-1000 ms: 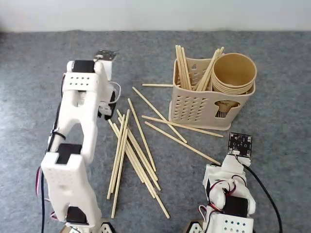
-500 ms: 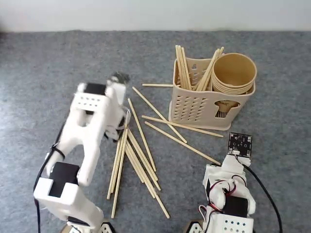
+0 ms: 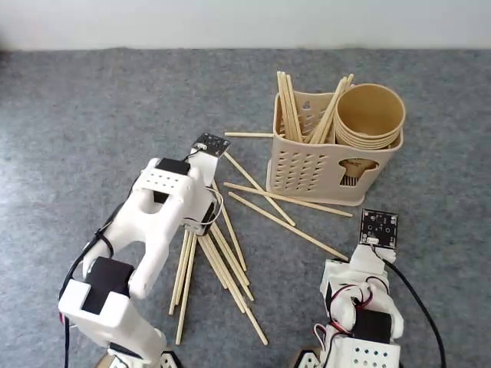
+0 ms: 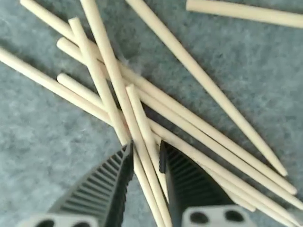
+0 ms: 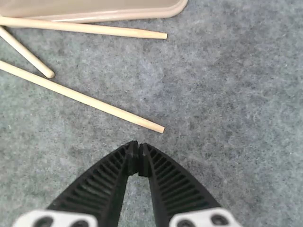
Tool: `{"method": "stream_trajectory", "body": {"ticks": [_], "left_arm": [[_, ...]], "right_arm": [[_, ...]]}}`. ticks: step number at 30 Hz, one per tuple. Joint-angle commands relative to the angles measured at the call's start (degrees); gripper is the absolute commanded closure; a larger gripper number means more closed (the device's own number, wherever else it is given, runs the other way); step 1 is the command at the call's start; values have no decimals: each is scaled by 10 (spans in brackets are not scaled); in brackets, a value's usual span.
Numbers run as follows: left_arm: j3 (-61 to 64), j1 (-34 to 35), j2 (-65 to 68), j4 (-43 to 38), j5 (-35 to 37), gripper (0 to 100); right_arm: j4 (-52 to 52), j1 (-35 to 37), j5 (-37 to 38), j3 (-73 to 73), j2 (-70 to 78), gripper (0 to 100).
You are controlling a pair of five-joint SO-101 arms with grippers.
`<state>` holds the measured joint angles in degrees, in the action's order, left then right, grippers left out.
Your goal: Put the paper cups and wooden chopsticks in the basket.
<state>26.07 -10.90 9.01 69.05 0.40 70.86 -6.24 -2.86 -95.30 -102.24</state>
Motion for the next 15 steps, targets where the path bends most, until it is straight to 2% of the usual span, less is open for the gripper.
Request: {"method": "stream_trajectory", "body": {"ticks": [1, 15], "left_arm": [[10, 0, -32, -27, 7, 905], [91, 13, -32, -60, 7, 910]], "right_arm": [[-13, -1, 0, 0, -1, 988], [-13, -1, 0, 0, -1, 988]]}}
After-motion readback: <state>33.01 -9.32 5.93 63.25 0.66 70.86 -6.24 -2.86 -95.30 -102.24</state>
